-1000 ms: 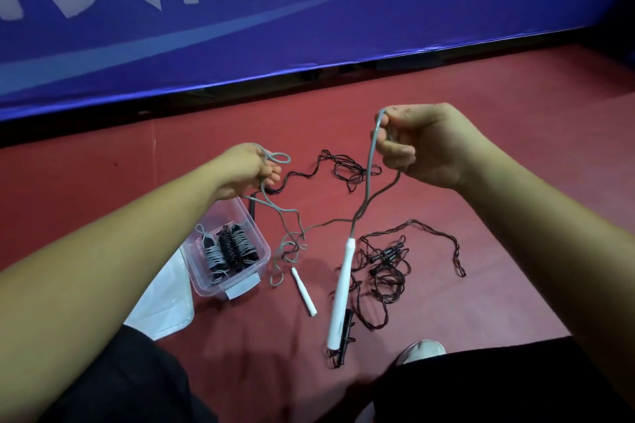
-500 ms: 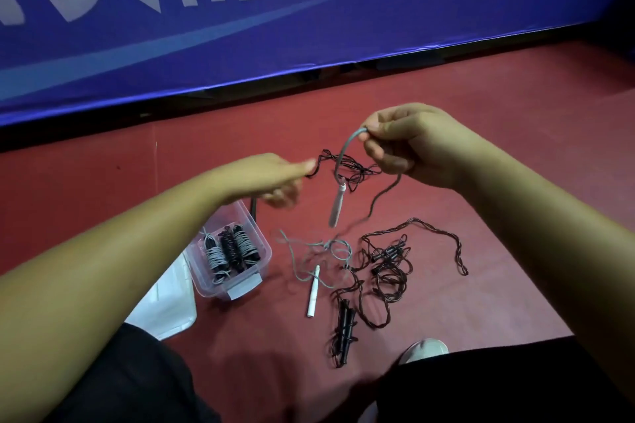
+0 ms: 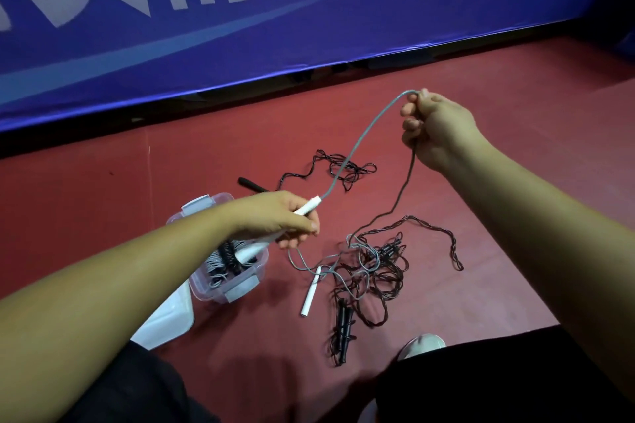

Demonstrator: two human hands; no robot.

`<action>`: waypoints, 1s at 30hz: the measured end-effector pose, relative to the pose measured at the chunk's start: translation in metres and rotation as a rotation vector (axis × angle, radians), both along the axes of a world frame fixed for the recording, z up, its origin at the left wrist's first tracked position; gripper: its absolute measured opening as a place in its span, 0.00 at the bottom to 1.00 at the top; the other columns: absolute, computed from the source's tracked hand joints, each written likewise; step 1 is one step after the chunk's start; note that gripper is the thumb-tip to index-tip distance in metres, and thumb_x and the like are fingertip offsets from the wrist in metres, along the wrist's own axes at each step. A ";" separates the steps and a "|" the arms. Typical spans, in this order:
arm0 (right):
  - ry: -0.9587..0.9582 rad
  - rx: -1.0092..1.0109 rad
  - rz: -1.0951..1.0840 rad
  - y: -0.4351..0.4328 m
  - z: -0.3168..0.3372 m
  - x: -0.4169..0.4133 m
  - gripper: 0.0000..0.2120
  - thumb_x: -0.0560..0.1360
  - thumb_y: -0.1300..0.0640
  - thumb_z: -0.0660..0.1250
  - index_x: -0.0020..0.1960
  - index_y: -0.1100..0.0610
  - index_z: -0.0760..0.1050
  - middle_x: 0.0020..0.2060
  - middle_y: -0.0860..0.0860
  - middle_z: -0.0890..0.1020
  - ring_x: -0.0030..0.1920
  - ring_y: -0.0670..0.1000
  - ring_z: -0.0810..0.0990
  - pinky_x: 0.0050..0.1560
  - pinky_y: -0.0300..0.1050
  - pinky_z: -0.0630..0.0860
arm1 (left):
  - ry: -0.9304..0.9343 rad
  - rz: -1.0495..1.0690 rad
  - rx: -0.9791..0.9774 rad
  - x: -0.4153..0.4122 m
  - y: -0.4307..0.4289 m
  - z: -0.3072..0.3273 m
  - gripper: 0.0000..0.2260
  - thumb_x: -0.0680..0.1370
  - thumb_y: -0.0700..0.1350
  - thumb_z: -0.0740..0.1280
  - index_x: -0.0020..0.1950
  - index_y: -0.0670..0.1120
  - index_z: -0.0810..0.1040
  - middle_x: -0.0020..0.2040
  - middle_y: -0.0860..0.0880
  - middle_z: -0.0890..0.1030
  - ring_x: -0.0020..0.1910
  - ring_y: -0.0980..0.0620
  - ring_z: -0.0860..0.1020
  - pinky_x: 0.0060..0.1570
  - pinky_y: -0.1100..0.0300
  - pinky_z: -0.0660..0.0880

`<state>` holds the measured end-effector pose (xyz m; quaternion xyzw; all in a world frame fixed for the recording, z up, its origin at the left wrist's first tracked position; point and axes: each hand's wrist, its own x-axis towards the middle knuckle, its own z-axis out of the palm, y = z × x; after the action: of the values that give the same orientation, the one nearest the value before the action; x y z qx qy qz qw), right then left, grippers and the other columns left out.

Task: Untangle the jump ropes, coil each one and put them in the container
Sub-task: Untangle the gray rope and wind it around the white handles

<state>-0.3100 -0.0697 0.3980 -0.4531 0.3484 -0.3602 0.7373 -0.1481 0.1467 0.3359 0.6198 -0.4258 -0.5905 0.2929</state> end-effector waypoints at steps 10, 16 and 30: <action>0.783 -0.537 0.461 -0.009 -0.041 -0.023 0.14 0.82 0.53 0.65 0.45 0.62 0.80 0.28 0.54 0.77 0.24 0.49 0.69 0.23 0.38 0.66 | 0.748 0.762 -0.373 0.031 -0.022 0.040 0.07 0.73 0.43 0.64 0.38 0.46 0.67 0.23 0.55 0.61 0.18 0.61 0.59 0.16 0.68 0.56; 0.825 -0.450 0.810 -0.008 -0.070 -0.035 0.15 0.82 0.55 0.63 0.48 0.67 0.78 0.39 0.60 0.79 0.38 0.51 0.82 0.43 0.43 0.74 | 0.929 1.135 -0.598 0.084 -0.013 0.042 0.06 0.74 0.32 0.58 0.44 0.42 0.69 0.30 0.50 0.65 0.25 0.57 0.64 0.24 0.68 0.62; 0.528 -0.625 0.808 0.065 -0.016 0.032 0.13 0.81 0.58 0.65 0.45 0.68 0.79 0.25 0.50 0.69 0.26 0.50 0.64 0.27 0.43 0.63 | -0.095 0.260 -0.279 0.017 -0.011 0.045 0.07 0.82 0.43 0.62 0.59 0.44 0.75 0.50 0.49 0.85 0.29 0.49 0.81 0.20 0.65 0.67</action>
<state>-0.2781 -0.0050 0.3823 -0.8213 0.1970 -0.0105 0.5352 -0.1315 0.1360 0.3811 0.6501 -0.4330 -0.4531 0.4295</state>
